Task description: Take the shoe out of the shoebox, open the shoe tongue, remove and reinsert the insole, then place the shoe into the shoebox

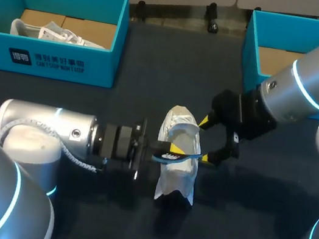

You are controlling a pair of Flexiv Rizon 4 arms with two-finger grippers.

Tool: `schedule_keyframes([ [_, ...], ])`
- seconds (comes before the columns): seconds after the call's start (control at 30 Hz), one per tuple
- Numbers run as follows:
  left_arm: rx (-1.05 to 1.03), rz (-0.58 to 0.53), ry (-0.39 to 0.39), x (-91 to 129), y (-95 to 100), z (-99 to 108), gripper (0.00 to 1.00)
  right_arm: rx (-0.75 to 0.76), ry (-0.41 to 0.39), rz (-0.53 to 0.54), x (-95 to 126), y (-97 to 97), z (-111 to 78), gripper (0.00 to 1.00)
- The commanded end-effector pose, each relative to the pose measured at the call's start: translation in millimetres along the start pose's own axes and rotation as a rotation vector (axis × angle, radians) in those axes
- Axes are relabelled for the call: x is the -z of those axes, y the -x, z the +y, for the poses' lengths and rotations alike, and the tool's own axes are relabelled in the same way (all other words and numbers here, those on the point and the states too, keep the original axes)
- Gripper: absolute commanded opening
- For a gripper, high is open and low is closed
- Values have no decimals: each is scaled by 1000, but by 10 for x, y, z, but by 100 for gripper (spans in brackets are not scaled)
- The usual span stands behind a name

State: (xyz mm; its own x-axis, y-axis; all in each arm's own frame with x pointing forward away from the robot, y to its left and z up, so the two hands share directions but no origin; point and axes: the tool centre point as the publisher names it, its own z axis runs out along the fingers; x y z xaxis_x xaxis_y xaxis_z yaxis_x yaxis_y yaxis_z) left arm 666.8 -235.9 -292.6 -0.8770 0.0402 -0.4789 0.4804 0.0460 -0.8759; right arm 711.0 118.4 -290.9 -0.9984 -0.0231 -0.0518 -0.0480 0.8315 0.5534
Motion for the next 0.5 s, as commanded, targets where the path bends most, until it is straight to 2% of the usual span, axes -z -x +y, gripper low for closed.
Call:
schedule_keyframes([
  [0.03,3,5,-7,-32,16,85,0,0,0,-2,-16,-3,4,100],
  [0.5,18,-12,2,49,47,353,0,0,0,-2,-16,-3,4,100],
])
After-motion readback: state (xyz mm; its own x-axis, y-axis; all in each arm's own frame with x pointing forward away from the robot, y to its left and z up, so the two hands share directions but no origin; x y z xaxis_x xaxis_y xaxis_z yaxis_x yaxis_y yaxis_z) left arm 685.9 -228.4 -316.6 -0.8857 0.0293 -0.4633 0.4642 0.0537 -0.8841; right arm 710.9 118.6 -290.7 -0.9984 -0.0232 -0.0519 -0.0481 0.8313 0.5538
